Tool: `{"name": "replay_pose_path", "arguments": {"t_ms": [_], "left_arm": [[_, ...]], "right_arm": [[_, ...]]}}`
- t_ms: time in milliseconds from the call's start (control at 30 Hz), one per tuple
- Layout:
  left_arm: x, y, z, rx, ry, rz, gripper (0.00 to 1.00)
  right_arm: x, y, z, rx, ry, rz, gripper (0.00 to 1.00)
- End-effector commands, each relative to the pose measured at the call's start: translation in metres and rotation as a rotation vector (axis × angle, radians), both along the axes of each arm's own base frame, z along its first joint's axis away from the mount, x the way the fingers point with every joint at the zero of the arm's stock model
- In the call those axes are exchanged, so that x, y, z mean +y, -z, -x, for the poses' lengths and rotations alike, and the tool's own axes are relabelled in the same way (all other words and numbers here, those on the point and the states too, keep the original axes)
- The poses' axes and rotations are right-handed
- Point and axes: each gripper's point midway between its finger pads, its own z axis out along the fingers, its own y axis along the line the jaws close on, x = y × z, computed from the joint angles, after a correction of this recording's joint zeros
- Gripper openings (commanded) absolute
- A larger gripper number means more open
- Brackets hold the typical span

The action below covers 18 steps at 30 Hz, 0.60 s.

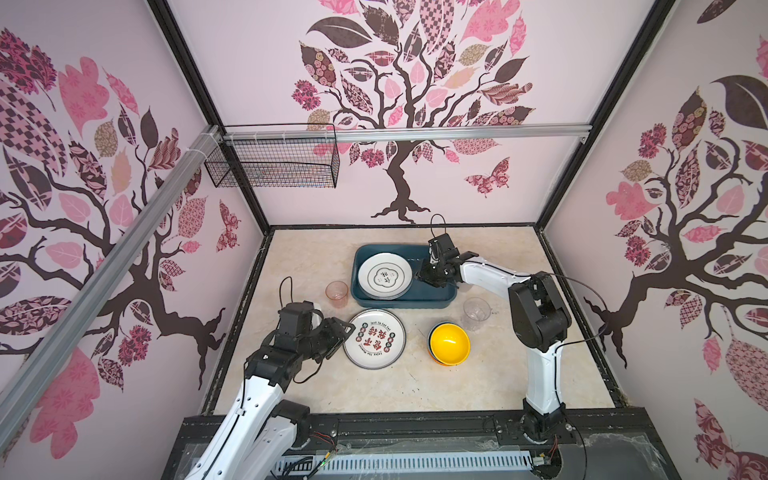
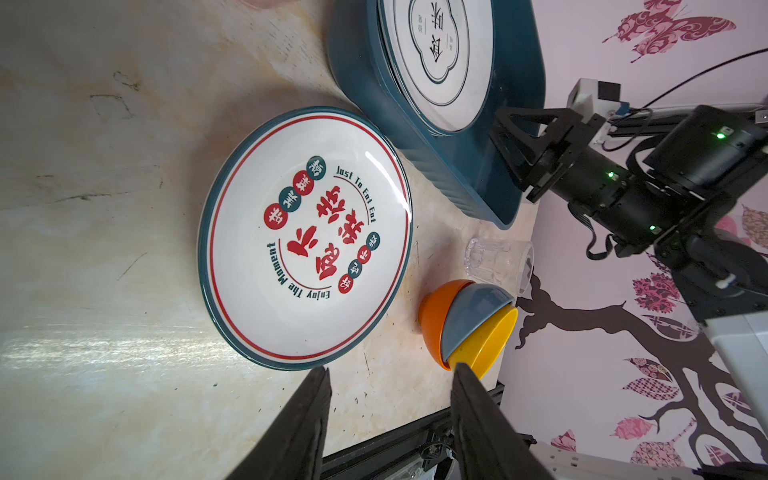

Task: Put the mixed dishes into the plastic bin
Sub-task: 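Move right gripper to the red-rimmed 'Just To Eat' plate rim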

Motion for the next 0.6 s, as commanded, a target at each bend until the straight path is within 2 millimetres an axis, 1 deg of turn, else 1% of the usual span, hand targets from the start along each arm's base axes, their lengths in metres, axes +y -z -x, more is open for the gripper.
{"name": "replay_pose_path", "arguments": {"t_ms": [0, 133, 300, 433, 467, 567], "left_arm": [[0.006, 0.022, 0.006, 0.047, 0.005, -0.061, 0.53], [0.009, 0.033, 0.007, 0.080, 0.004, -0.089, 0.54], [0.013, 0.047, 0.008, 0.116, 0.001, -0.127, 0.55], [0.019, 0.058, 0.008, 0.142, -0.001, -0.176, 0.56], [0.020, 0.062, 0.008, 0.151, 0.001, -0.185, 0.56], [0.019, 0.070, 0.007, 0.170, 0.010, -0.195, 0.58]], "right_arm": [[-0.002, -0.047, 0.011, -0.075, -0.027, -0.024, 0.38], [0.001, -0.069, 0.033, -0.112, -0.070, -0.050, 0.39], [0.008, -0.093, 0.067, -0.141, -0.162, -0.099, 0.41], [0.018, -0.098, 0.098, -0.120, -0.254, -0.139, 0.44], [0.022, -0.098, 0.106, -0.109, -0.280, -0.146, 0.43], [0.035, -0.093, 0.132, -0.085, -0.358, -0.148, 0.47]]}}
